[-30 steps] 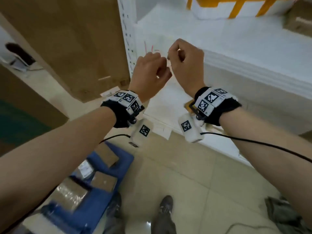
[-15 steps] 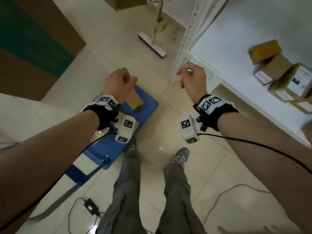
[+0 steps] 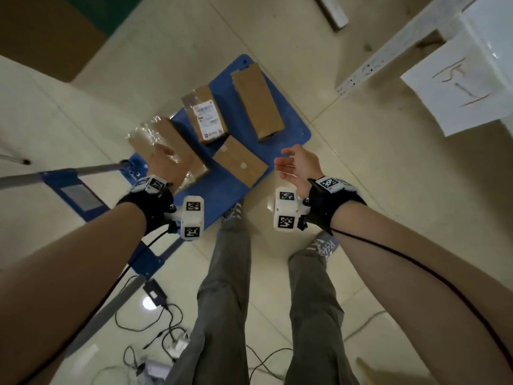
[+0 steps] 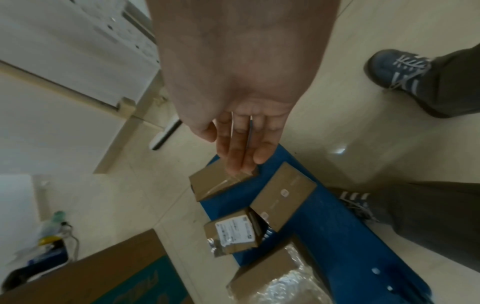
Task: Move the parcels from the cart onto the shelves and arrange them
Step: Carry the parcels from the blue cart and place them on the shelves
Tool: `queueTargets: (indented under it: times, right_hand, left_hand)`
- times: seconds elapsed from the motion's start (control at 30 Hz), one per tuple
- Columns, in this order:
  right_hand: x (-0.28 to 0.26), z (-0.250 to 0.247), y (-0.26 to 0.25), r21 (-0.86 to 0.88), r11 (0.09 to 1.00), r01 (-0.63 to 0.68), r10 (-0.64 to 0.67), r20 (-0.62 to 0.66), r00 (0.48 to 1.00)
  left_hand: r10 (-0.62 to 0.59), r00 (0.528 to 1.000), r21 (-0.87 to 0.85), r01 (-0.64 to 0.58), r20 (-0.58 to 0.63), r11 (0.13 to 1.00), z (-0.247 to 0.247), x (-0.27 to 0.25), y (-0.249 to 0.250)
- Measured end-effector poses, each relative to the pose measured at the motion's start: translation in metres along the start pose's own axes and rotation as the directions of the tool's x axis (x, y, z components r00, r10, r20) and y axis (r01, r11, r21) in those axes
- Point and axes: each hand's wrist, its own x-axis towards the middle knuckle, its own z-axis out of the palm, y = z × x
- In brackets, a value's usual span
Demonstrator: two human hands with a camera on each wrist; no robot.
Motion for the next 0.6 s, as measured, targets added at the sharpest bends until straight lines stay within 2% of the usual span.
queueTargets:
  times: [0.23,0.37,0.5,0.53,0.6]
  right_hand:
    - [0.053,0.05,0.048,-0.105,0.988,-0.111,0.114,0.019,0.993]
    - [0.088,0.068,0.07,-0.104,0.98,-0.172,0.177,0.036,0.984]
    - [0.117,0.081,0.087,-0.11,0.969,-0.222,0.23,0.064,0.971]
    - [0.123,0.082,0.09,-0.107,0.968,-0.228,0.237,0.074,0.969]
    - [0.137,0.088,0.095,-0.094,0.965,-0.245,0.253,0.086,0.964]
  left_hand:
    - [-0.163,0.985,0.051,0.16,0.051,0.986,0.025,0.052,-0.059]
    - [-0.308,0.95,0.077,0.304,0.048,0.95,0.043,0.081,-0.072]
    - [-0.486,0.873,0.046,0.485,0.041,0.873,0.066,0.138,-0.096]
    - [-0.505,0.861,0.076,0.5,0.059,0.862,0.074,0.153,-0.105]
    - [-0.584,0.802,0.223,0.551,0.124,0.804,0.095,0.198,-0.143]
